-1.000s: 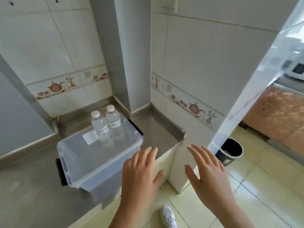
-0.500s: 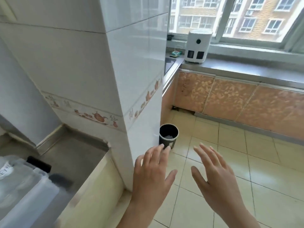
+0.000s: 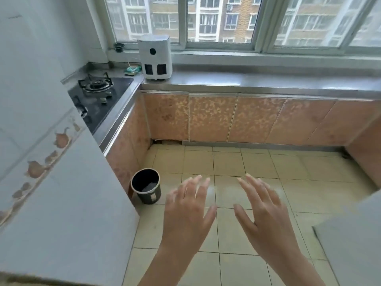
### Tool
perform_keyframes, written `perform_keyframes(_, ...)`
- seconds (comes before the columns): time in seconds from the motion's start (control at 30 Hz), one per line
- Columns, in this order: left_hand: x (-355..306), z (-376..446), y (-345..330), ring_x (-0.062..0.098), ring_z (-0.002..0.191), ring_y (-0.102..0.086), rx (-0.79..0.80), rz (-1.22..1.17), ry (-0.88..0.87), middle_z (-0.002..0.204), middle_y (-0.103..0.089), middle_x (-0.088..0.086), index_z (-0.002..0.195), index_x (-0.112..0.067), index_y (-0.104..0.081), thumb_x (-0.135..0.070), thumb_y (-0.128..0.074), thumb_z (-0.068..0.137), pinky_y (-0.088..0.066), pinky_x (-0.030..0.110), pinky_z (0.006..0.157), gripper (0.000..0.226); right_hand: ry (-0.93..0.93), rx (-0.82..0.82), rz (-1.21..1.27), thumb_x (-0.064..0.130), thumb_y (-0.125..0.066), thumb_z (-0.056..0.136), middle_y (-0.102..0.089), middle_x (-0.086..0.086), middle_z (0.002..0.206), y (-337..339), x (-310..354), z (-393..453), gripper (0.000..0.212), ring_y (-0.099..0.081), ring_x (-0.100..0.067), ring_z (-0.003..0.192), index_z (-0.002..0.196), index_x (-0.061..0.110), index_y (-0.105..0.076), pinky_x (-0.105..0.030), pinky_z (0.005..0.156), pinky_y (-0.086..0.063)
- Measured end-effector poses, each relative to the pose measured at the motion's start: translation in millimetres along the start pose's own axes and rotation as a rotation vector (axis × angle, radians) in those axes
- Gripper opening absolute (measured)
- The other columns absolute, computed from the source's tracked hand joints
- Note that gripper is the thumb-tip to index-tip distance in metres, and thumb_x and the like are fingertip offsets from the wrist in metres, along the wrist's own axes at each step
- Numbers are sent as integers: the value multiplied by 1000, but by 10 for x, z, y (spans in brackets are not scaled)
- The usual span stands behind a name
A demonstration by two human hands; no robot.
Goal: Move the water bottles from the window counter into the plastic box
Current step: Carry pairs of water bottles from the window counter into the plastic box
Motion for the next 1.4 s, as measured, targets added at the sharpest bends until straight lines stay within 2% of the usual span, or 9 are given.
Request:
perform_keyframes(0.3,-508,1585,-738,20,116,-60,46,14,-179,125,-65,-3,126,-23,-63,-49,-44,81,-36,41,98,55,-228,-73,-41,47,-37,84,-47,6,143,-15,-1254,922,54,-30,-13,132,133,29,-47,-41,88,-41)
perform_keyframes(0.47,-907,2715,-1107,20,117,-60,46,-13,-301,127,-64,-4,126,-23,-63,-49,-45,82,-34,42,98,54,-361,-120,-80,54,-30,85,-38,12,148,72,-1950,1653,57,-22,-10,138,137,35,-43,-39,101,-32)
perform_keyframes(0.57,-1253,3350,-1255,21,116,-61,34,-36,-399,125,-66,-3,125,-22,-65,-46,-44,81,-35,41,98,54,-438,-152,-108,56,-29,86,-40,11,147,230,-2311,2065,57,-26,-13,138,136,33,-45,-40,102,-30)
perform_keyframes(0.7,-1736,4006,-1519,22,117,-61,84,-36,-531,127,-65,-2,125,-21,-65,-46,-45,81,-48,46,94,54,-544,-194,-130,55,-28,87,-38,11,148,369,-2808,2411,58,-25,-12,139,137,33,-45,-38,102,-29)
perform_keyframes(0.83,-2220,4507,-1867,21,119,-59,115,-64,-601,129,-64,-3,127,-21,-62,-46,-47,81,-41,43,97,54,-645,-188,-144,56,-29,86,-40,9,147,425,-3377,2686,60,-29,-15,137,137,31,-46,-41,102,-32)
perform_keyframes(0.93,-2657,4874,-2180,20,120,-59,145,-79,-648,130,-63,-5,129,-23,-61,-48,-52,81,-45,44,97,55,-701,-194,-166,58,-27,86,-39,9,148,519,-3889,2897,62,-32,-16,137,139,31,-44,-41,104,-32)
perform_keyframes(1.03,-3170,5291,-2483,21,120,-59,146,-102,-675,129,-64,-4,131,-22,-60,-47,-55,80,-44,41,96,57,-740,-195,-149,60,-22,85,-32,12,151,629,-4489,3142,64,-25,-13,140,142,35,-37,-38,108,-26)
perform_keyframes(1.17,-3891,5885,-2804,20,121,-58,144,-102,-695,128,-64,-5,131,-23,-60,-51,-45,82,-39,39,96,58,-761,-200,-139,62,-18,84,-28,13,153,855,-5333,3525,67,-20,-11,142,144,35,-33,-37,109,-23)
perform_keyframes(1.4,-4982,6828,-3193,22,119,-59,108,-119,-743,127,-65,-2,128,-21,-62,-51,-46,83,-33,37,95,56,-766,-227,-183,56,-27,88,-36,9,150,1327,-6556,4201,60,-27,-13,138,141,32,-40,-40,103,-31)
Point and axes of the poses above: each hand's wrist, its own z-axis towards the middle knuckle, its own y-axis out of the back of the hand, x = y × z, the point moved 8 cm from there along z, towards the middle knuckle
